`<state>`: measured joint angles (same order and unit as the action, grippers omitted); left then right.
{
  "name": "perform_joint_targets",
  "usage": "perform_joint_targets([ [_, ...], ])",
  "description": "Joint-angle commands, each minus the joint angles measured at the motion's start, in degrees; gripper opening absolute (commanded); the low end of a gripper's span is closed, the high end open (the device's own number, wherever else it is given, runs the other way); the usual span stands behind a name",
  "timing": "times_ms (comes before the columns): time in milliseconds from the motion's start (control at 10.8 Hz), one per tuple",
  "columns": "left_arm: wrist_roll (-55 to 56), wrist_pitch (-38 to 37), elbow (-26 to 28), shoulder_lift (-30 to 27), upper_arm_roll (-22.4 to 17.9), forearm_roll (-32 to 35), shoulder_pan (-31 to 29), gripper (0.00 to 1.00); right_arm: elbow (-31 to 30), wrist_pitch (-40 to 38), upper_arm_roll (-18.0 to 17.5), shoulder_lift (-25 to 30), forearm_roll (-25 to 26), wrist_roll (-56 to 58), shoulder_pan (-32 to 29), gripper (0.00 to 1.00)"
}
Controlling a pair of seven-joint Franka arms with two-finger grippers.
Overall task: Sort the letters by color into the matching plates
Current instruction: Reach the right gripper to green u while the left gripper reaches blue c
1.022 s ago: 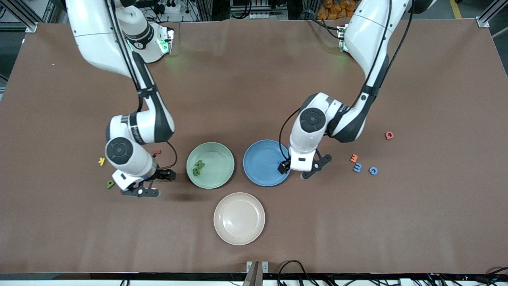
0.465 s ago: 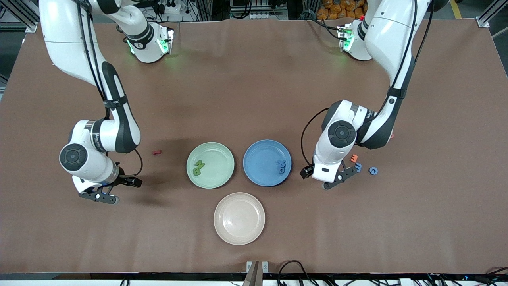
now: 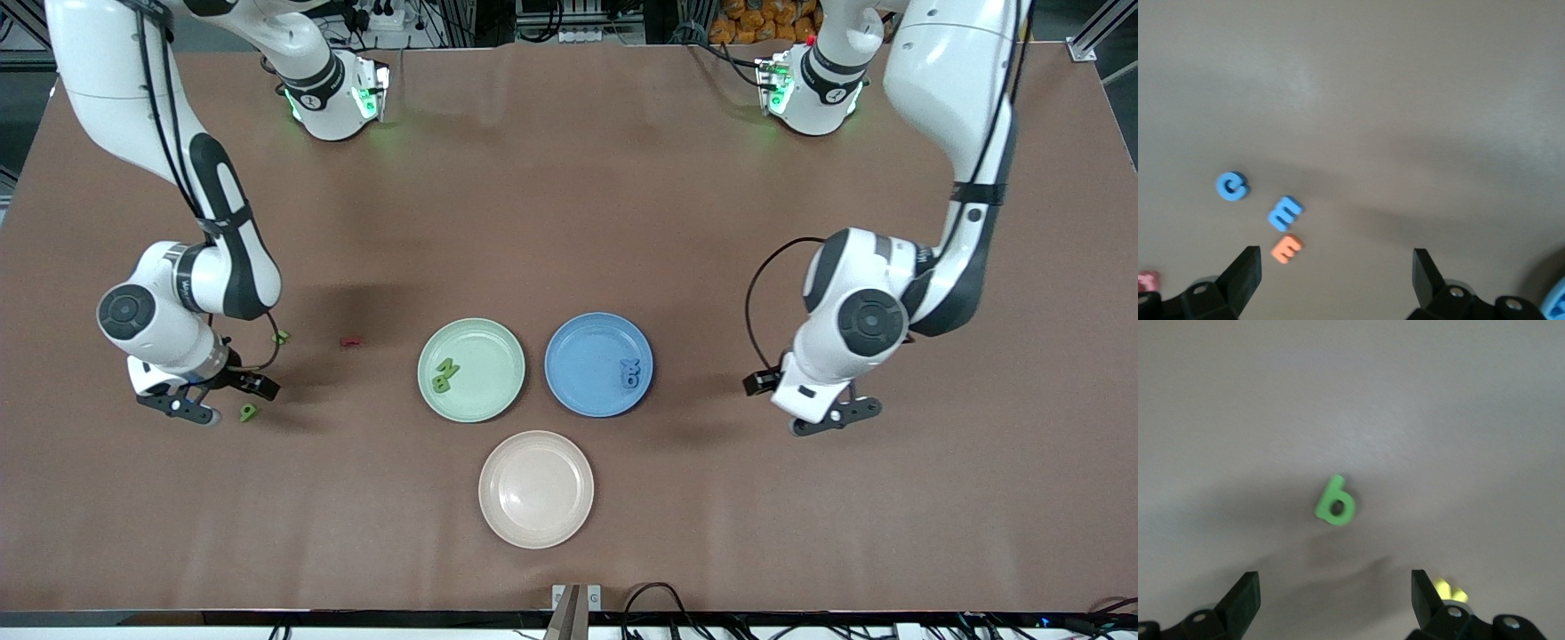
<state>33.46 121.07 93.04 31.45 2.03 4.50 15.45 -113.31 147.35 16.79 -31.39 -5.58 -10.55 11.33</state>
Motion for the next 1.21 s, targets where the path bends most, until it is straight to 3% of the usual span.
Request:
perform_joint_targets([
  [0, -8.8, -0.4, 3.8, -3.1, 0.9, 0.9, -4.0, 1.0, -3.0, -4.7, -1.0, 4.9, 0.0, -0.3, -1.4, 1.0],
  [186, -13.9, -0.3, 5.1, -4.2, 1.0, 0.9, -7.7, 1.0, -3.4, -7.9, -1.1, 6.2, -0.1, -0.5, -2.6, 1.0],
  [465, -16.3, -0.4, 5.7, -4.1, 1.0, 0.9, -8.8, 1.0, -4.7, -8.8, -1.0, 7.5, -9.3, -0.6, -2.9, 1.0],
  [743, -18.9, 1.0, 8.8, -4.5, 1.1, 0.9, -11.0, 1.0, -6.7, -8.1, -1.0, 7.3, -9.6, -0.7, -2.9, 1.0],
  [1115, -19.0, 10.1, 15.8, -4.9, 0.6, 0.1, -11.8, 1.0, -9.8, -5.8, -1.0, 8.2, -9.9, -6.7, -2.3, 1.0],
])
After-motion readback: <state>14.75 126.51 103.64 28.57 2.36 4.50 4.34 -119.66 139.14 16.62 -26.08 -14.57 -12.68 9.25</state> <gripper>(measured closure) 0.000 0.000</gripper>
